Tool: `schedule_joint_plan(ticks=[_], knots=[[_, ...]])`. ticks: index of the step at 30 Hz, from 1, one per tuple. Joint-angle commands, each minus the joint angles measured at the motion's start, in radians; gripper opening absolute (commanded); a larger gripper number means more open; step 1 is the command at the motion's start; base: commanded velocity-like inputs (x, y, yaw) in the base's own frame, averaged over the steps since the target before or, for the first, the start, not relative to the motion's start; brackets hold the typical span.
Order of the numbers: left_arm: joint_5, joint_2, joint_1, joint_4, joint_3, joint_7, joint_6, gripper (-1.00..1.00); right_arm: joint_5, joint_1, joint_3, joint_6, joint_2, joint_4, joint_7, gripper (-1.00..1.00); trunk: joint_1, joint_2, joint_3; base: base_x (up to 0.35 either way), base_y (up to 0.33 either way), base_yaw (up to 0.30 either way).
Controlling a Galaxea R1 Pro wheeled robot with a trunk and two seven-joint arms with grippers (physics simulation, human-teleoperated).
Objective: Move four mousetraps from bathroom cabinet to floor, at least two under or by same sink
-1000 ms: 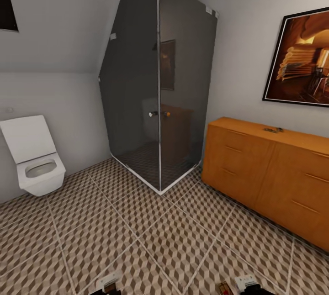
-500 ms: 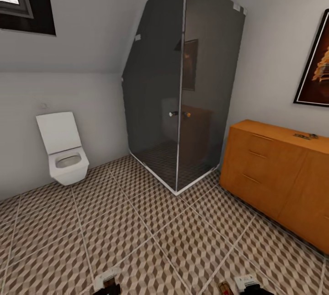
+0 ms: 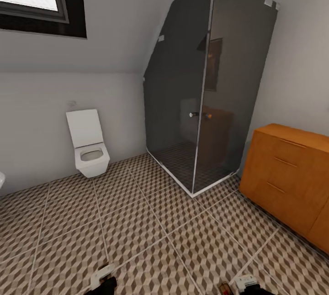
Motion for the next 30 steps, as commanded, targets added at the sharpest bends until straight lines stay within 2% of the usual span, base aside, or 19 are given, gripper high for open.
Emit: schedule_joint_plan(ticks=[1, 30], knots=[[0.002, -0.001, -0.001, 0.001, -0.005, 0.006, -0.002, -1.0, -0.014, -0.001, 0.009, 0.002, 0.0, 0.001, 0.004, -1.0, 0.0, -0.001, -0.001, 0.0, 0.0, 0.277], [0.003, -0.003, -0.001, 0.001, -0.005, 0.007, 0.004, -1.0, -0.014, -0.001, 0.009, 0.002, 0.0, 0.001, 0.003, -1.0, 0.0, -0.001, -0.001, 0.0, 0.0, 0.277]])
